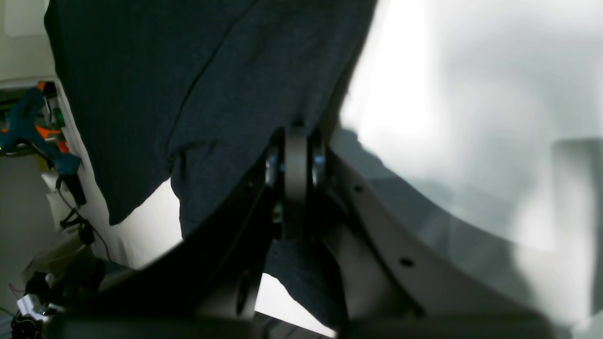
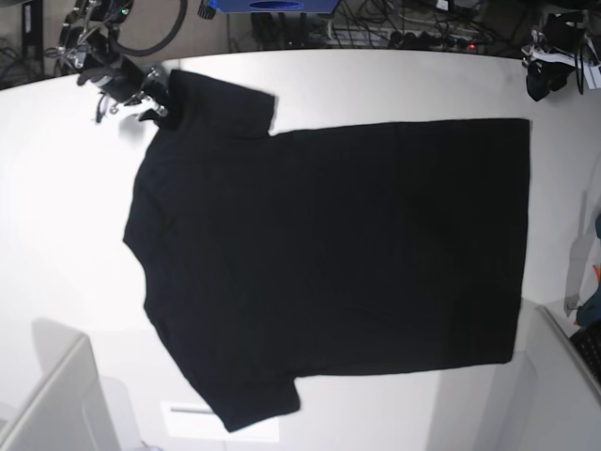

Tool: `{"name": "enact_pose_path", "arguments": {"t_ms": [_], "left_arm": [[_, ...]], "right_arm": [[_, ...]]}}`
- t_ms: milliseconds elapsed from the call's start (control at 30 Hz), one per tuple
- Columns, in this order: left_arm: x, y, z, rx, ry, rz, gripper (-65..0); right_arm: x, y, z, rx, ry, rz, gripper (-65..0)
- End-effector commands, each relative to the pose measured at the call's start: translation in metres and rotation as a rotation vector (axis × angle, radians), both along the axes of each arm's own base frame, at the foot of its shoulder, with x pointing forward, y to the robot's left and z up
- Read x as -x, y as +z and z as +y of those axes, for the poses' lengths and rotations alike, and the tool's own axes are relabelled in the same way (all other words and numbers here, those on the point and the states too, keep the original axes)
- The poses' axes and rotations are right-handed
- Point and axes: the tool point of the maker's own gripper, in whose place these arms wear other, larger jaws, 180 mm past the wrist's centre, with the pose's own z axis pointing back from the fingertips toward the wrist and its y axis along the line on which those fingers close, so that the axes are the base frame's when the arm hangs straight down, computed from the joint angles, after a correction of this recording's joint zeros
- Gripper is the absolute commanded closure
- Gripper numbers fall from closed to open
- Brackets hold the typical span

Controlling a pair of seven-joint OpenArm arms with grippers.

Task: Fold the T-shirt properly
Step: 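Move right gripper to shoulder corner, left gripper to hem corner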

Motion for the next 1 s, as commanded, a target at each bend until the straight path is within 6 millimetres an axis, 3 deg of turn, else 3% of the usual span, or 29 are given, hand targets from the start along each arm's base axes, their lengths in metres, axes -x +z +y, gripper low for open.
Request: {"name": "enact_pose_path", "arguments": {"t_ms": [0,400,600,900,967], "left_arm": [[-0.005,0.003,0.003,-0.004,-0.003,-0.021,-31.6],[-0.031,-0.046,-0.001,0.155,0.089,0.032,-31.6],[-0.045,-0.051,-0.008,0.184,0.083,0.022,-31.1],[-0.049,-0.060,-0.009,0.148,0.064,0.062,-30.4],[-0.052,-0.063,-0.017,0.158,0.043,0.069,-30.4]], "right_arm": [[0.000,0.002,-0.004,0.013,0.002,-0.005,0.0],[0.000,0.002,-0.004,0.013,0.002,-0.005,0.0],[0.000,0.002,-0.004,0.013,0.002,-0.005,0.0],[0.000,0.002,-0.004,0.013,0.002,-0.005,0.0],[0.000,0.002,-0.004,0.013,0.002,-0.005,0.0]]}}
